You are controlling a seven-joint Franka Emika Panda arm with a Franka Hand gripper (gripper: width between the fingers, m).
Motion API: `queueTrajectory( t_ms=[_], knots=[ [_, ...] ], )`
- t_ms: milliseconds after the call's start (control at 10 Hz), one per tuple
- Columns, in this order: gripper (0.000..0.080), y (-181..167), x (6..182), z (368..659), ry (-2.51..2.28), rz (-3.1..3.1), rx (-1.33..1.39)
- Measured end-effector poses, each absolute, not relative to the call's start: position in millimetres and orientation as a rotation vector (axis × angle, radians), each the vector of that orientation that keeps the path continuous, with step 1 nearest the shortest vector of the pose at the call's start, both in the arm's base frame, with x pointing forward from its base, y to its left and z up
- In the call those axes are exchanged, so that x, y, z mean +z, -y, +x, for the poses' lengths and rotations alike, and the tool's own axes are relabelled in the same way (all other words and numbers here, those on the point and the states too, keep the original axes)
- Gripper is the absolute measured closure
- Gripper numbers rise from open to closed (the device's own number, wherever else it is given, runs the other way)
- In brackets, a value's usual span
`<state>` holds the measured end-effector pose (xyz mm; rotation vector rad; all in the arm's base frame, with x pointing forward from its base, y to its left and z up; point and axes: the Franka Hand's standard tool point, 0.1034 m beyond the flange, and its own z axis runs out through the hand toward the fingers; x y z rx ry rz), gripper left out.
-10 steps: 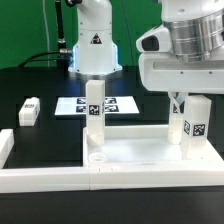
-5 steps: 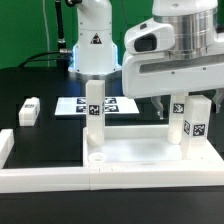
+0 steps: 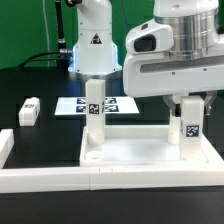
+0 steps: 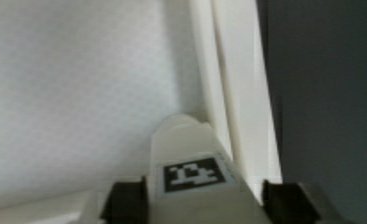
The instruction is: Assemble desk
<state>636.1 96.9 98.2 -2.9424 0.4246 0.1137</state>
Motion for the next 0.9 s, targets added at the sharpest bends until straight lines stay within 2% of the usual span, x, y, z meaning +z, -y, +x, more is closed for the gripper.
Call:
queueTrajectory(
  t_ms=[100,900],
  knots=[
    [0.0504,-97.1,98.2,636.1,-0.517,-2.93,0.122],
    [0.0505,-109.0,101.2,642.1,-1.395,-2.576,0.206]
  ],
)
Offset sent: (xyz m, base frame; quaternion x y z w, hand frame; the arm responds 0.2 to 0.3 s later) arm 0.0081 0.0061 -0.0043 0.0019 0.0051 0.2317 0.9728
